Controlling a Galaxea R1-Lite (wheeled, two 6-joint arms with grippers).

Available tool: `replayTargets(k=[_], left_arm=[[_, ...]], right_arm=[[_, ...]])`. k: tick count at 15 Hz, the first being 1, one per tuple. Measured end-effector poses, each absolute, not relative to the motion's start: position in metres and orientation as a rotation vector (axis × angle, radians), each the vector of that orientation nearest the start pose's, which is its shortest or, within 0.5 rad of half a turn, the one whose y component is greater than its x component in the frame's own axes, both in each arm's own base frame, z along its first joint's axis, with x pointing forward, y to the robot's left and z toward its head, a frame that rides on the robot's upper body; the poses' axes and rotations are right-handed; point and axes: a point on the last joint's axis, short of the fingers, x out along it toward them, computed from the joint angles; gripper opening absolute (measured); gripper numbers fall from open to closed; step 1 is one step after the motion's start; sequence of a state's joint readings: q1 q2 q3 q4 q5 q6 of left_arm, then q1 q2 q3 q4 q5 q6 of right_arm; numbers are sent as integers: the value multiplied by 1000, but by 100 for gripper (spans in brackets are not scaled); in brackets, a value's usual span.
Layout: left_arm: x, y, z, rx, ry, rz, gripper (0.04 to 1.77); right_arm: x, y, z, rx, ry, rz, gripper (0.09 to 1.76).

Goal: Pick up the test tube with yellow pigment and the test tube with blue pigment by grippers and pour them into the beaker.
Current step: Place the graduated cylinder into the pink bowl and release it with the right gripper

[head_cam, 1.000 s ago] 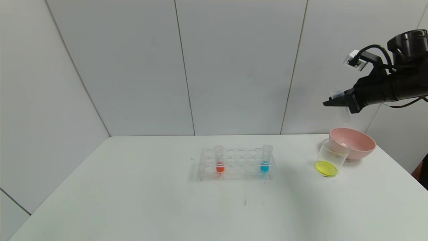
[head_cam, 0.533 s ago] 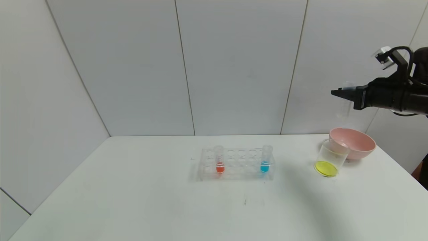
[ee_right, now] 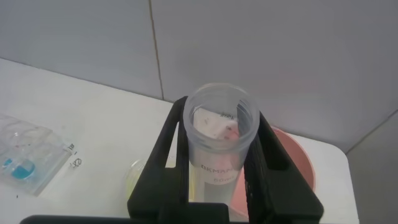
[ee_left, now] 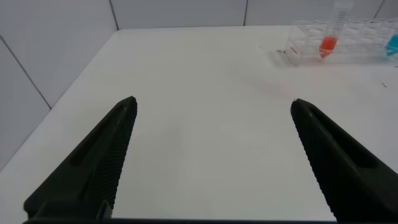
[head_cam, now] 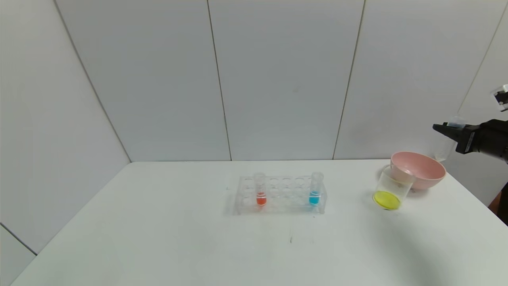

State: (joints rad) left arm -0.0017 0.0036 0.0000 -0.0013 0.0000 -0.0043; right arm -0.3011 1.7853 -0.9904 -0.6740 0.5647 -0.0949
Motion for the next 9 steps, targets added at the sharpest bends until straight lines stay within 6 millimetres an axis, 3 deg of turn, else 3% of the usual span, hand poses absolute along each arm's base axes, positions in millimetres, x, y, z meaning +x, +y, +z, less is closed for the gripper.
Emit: replayTargets(k=[4, 9], left_arm=[[-23, 0, 76, -4, 2, -2, 176], [-23, 0, 76, -4, 2, -2, 176]], right_arm=[[345, -98, 189, -37, 116, 253, 56], [389, -108, 164, -45, 111, 192, 56]])
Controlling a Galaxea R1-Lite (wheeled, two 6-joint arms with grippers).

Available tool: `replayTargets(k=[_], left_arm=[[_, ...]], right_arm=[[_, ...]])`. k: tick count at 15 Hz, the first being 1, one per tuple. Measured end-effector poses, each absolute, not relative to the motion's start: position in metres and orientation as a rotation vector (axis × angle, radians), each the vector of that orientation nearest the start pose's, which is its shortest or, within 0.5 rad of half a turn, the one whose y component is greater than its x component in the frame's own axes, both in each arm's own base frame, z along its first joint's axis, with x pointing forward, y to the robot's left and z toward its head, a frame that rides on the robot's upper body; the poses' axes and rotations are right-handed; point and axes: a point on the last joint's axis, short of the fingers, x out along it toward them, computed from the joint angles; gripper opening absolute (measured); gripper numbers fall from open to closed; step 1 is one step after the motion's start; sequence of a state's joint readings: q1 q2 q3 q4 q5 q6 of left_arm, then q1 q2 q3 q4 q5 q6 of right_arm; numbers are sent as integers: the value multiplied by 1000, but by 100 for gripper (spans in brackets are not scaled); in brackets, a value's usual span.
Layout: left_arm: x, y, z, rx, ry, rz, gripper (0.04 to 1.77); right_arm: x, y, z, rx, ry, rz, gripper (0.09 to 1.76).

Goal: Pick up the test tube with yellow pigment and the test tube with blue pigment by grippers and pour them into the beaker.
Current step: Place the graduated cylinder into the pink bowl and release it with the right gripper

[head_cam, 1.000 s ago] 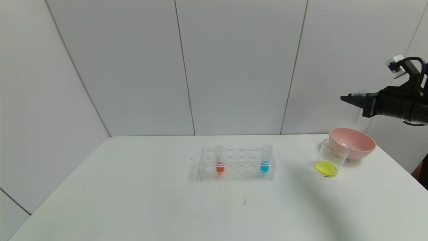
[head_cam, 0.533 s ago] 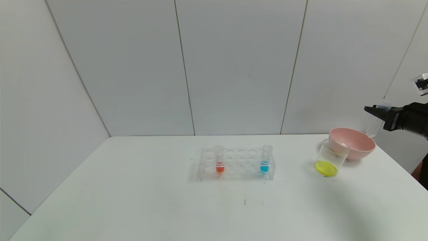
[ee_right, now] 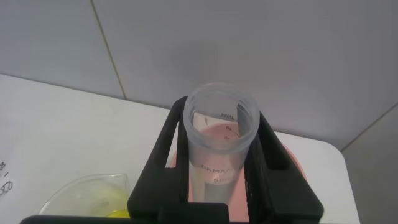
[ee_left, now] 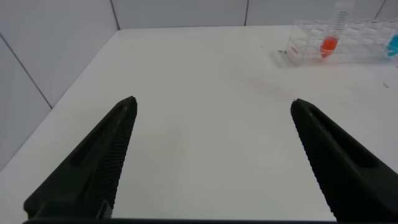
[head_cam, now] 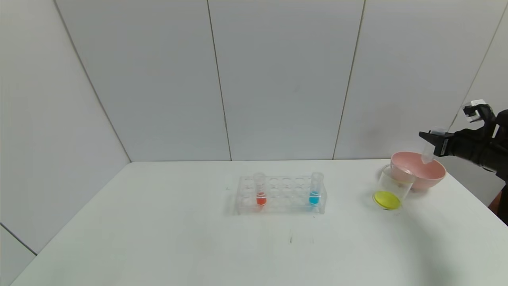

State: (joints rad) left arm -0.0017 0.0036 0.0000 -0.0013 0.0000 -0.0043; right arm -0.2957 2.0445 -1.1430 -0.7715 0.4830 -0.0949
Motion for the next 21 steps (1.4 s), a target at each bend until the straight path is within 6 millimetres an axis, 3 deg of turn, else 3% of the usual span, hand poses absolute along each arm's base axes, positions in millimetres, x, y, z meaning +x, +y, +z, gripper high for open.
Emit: replayTargets(k=[4, 8, 14, 21], left_arm=[[-23, 0, 76, -4, 2, -2, 176], [-23, 0, 76, -4, 2, -2, 176], [-23, 0, 76, -4, 2, -2, 176], [-23, 0, 76, -4, 2, -1, 176]], right_arm=[[419, -115, 144, -8, 117, 188, 56], [435, -119, 131, 4, 113, 159, 56], [448, -119, 123, 2, 94, 123, 115], [460, -89, 128, -1, 86, 73, 148]])
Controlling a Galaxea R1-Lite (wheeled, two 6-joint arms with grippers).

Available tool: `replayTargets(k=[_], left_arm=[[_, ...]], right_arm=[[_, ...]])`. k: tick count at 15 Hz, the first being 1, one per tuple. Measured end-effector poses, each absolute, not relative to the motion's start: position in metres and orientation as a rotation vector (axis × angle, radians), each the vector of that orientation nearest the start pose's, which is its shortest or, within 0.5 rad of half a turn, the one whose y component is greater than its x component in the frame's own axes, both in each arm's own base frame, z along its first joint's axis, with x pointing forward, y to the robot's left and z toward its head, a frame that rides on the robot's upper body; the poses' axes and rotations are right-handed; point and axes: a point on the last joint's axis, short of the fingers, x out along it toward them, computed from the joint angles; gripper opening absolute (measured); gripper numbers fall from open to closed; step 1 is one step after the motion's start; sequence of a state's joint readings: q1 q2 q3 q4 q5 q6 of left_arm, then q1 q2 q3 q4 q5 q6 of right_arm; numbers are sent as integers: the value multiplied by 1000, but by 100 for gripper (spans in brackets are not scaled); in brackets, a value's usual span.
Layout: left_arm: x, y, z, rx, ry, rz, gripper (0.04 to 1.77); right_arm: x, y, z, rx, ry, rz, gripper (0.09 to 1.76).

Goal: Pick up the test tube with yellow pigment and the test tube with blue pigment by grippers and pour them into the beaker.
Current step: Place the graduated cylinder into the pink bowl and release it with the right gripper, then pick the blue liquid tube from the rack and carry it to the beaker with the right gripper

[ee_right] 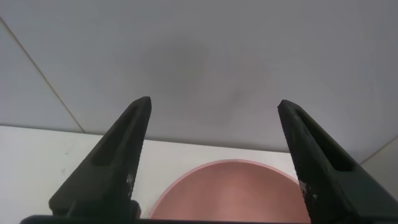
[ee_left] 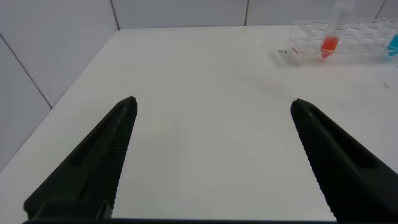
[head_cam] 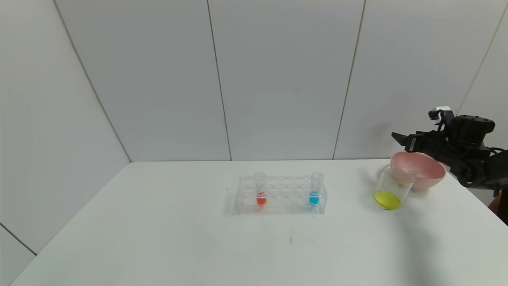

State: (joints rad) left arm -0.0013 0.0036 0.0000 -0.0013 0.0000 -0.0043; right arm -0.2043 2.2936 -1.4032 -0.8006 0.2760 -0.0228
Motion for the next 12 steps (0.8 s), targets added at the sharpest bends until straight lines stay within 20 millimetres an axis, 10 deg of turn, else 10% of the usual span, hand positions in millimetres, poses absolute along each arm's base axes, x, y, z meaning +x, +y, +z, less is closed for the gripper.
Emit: replayTargets(k=[12], left_arm=[[-23, 0, 76, -4, 2, -2, 176]], right_arm=[[389, 41, 141, 62, 77, 124, 166]])
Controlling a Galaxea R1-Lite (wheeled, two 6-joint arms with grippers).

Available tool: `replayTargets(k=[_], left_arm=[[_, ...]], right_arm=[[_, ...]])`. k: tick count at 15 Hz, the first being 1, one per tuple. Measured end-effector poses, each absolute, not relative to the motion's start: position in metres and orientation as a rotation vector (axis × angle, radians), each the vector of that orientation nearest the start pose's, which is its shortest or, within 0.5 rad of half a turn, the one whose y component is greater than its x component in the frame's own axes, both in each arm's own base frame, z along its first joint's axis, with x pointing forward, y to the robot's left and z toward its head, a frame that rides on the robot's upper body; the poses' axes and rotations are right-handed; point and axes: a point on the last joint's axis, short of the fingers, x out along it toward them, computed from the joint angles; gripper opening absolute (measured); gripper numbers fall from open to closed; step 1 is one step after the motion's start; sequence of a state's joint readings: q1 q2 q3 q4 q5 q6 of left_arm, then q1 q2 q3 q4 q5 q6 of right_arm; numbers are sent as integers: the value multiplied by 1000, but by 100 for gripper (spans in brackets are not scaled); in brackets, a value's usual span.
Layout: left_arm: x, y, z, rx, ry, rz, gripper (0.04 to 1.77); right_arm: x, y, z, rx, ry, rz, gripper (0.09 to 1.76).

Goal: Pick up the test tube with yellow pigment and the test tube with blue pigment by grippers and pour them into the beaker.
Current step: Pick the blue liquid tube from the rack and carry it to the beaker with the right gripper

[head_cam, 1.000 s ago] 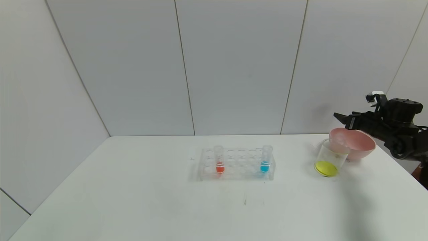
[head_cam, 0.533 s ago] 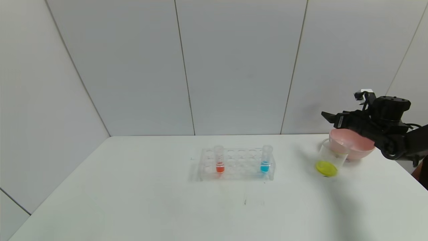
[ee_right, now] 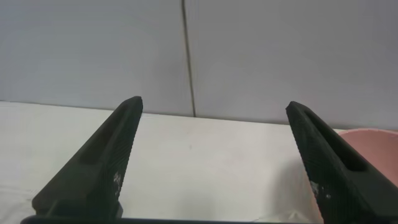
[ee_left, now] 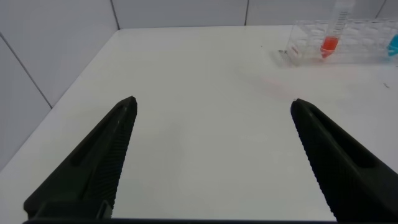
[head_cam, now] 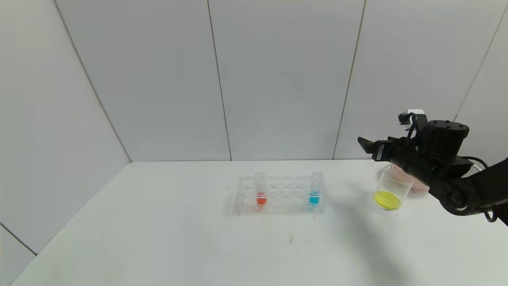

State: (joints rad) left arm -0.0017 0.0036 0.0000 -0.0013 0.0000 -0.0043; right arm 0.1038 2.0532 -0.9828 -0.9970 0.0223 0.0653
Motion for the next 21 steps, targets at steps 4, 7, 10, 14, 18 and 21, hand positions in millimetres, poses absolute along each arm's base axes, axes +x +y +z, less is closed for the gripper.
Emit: replayTargets(k=[4, 7, 10, 14, 18, 21], left_arm=[[-23, 0, 76, -4, 2, -2, 176], [-23, 0, 76, -4, 2, -2, 176], [-23, 0, 76, -4, 2, -2, 176], [-23, 0, 76, -4, 2, -2, 176], [-23, 0, 76, -4, 2, -2, 176], [-23, 0, 76, -4, 2, -2, 176]], right_arm=[[336, 93, 140, 46, 96, 124, 168], [294, 117, 135, 50, 49, 124, 169], [255, 137, 123, 46, 45, 127, 170], [218, 164, 111, 43, 61, 141, 170], [210, 184, 97, 51, 73, 168, 170], [218, 190, 86, 55, 67, 168, 170]])
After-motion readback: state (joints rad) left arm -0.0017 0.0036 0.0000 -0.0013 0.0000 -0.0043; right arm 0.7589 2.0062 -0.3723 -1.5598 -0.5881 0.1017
